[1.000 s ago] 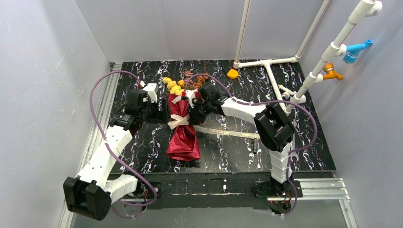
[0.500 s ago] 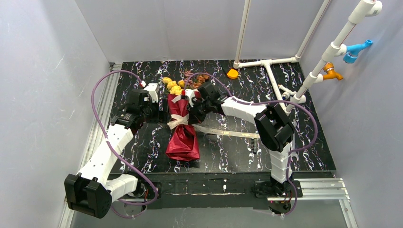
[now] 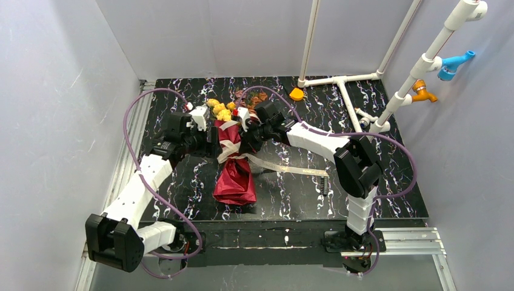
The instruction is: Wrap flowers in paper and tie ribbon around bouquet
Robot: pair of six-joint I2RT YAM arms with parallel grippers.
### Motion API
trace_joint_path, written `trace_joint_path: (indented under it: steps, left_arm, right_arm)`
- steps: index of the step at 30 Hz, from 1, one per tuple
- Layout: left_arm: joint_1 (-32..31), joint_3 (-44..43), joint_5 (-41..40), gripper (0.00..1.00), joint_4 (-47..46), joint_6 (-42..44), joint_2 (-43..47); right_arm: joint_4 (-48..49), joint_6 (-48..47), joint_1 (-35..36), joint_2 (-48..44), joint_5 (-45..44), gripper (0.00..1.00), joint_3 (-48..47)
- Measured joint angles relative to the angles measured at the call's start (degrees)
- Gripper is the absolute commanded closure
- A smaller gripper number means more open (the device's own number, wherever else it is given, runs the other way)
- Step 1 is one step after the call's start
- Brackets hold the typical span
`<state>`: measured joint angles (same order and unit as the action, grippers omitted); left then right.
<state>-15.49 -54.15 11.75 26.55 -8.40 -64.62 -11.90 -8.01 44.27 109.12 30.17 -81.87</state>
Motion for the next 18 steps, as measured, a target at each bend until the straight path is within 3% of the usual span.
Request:
trace_joint_path:
  steps: [5, 10, 18]
  left_arm:
    - [0.0, 0.4, 1.6, 0.28, -3.3, 3.6, -1.3]
    - [-0.1, 4.3, 3.7, 0.29, -9.5, 13.8, 1.6]
    - [-3.8, 14.4, 18.3, 0.31, -15.8, 47.8, 11.9]
  right_arm:
    - [0.0, 0.5, 0.0, 0.0, 0.0, 0.99, 0.0]
    - [0.0, 0.9, 0.0, 0.0, 0.0, 0.99, 0.0]
    - [-0.3, 2.1, 0.0, 0.0, 0.0, 0.99, -0.1]
